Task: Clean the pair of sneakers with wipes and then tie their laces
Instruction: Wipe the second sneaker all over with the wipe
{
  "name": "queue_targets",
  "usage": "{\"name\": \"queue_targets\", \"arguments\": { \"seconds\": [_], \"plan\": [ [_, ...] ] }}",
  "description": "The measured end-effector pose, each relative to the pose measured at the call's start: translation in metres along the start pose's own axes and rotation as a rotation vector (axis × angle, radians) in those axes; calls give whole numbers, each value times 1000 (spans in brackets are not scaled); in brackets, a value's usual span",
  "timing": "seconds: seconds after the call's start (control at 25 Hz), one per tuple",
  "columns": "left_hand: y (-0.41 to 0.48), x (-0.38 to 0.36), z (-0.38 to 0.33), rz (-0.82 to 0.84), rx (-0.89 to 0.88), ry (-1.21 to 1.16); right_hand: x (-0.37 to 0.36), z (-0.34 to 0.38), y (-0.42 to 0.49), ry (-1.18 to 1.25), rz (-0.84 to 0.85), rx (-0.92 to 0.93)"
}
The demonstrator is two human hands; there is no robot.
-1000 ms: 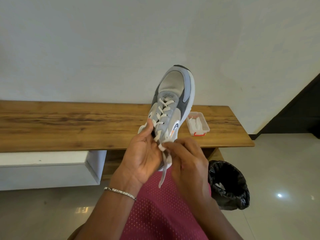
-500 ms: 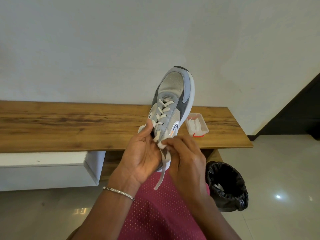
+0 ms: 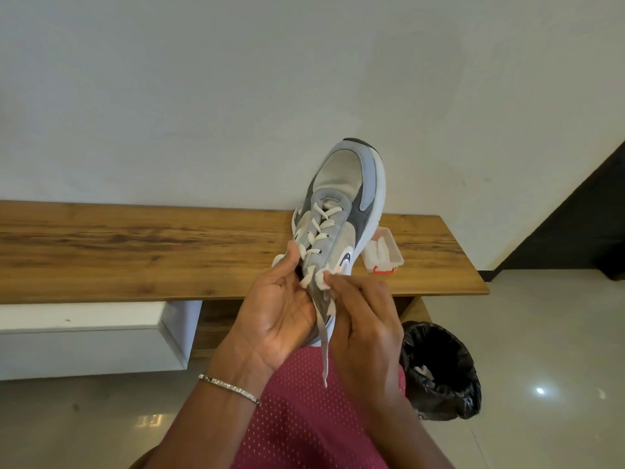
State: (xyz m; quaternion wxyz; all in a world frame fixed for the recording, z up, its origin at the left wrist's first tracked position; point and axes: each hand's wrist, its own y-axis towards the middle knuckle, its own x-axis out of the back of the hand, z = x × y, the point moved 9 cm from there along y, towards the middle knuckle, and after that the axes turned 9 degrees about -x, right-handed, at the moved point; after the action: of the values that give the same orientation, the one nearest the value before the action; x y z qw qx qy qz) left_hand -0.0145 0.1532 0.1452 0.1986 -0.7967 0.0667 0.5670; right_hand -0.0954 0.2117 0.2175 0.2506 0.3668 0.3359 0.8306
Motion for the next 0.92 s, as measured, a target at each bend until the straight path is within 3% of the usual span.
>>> {"name": "queue_targets", "arguments": {
  "seconds": [0.32, 0.68, 0.92],
  "plan": [
    [-5, -6, 12, 90, 3, 13, 12, -27, 61, -44, -142, -93],
    [-8, -8, -1, 90, -26, 60, -4, -1, 0, -45, 82, -16],
    [-15, -15, 11, 75, -24, 91, 10, -22, 62, -107, -94, -2]
  ]
}}
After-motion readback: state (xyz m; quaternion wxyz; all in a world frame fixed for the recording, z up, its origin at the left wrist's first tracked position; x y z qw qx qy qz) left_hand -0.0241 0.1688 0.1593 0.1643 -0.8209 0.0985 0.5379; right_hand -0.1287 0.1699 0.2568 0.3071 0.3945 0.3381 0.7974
